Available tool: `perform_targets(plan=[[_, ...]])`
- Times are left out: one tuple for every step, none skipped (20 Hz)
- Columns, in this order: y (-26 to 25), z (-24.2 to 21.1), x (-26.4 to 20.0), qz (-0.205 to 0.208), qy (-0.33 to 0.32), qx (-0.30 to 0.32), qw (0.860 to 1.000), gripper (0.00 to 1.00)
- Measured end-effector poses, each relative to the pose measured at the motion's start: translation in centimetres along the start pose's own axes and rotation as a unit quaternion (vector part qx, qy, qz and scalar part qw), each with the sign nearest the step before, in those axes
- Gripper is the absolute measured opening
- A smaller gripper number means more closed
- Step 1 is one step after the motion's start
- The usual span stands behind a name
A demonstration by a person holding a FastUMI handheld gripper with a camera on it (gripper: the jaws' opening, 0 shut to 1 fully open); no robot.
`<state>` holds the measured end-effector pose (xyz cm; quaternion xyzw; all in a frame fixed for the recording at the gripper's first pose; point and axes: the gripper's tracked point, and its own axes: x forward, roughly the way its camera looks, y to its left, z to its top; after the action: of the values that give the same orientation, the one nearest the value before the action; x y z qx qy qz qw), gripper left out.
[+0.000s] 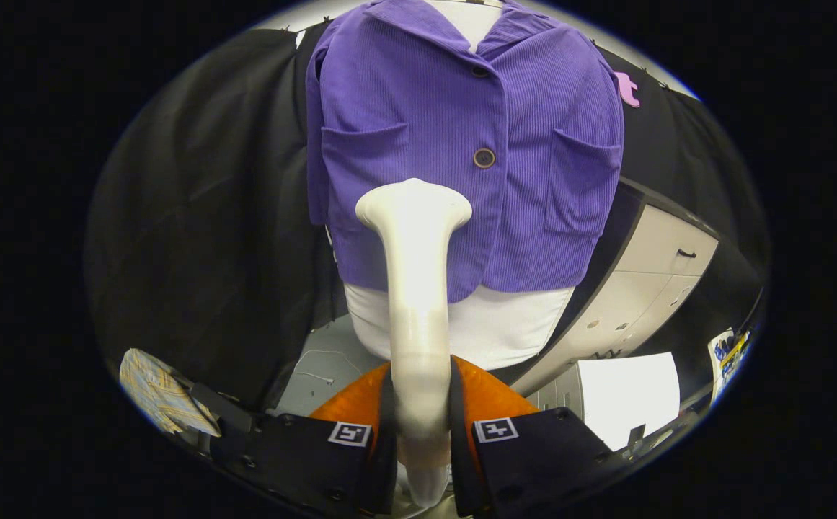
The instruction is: Iron the clothes twice with a garment steamer, once on the left side and once on the right side.
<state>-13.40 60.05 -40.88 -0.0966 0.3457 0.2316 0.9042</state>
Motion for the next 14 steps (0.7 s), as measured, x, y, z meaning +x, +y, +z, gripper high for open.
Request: perform_targets(plan=[[0.1,-0.4,0.1,0.0,0.005,0.0,1.0,0.39],[-0.1,-0.8,0.2,0.0,0.008,0.0,1.0,0.39],[-0.1,-1.1,0.3,0.0,0.011,-0.001,1.0,0.39],[-0.1,-1.4,0.3,0.0,0.013,-0.002,1.0,0.39],[-0.1,-1.9,0.5,0.001,0.018,-0.001,1.0,0.39],[-0.2,-2.4,0.5,0.002,0.023,0.001,1.0,0.39],[-0.2,-2.8,0.5,0.003,0.027,0.002,1.0,0.39],[-0.2,-3.4,0.6,0.004,0.032,0.003,0.999,0.39],[-0.3,-3.9,0.7,0.006,0.036,0.005,0.999,0.39],[-0.3,-4.2,0.6,0.008,0.038,0.008,0.999,0.39],[-0.3,-4.4,0.6,0.011,0.038,0.012,0.999,0.39],[-0.4,-4.5,0.6,0.015,0.036,0.015,0.999,0.39],[-0.6,-4.7,0.5,0.017,0.035,0.017,0.999,0.39],[-0.9,-4.8,0.3,0.018,0.033,0.019,0.999,0.39]])
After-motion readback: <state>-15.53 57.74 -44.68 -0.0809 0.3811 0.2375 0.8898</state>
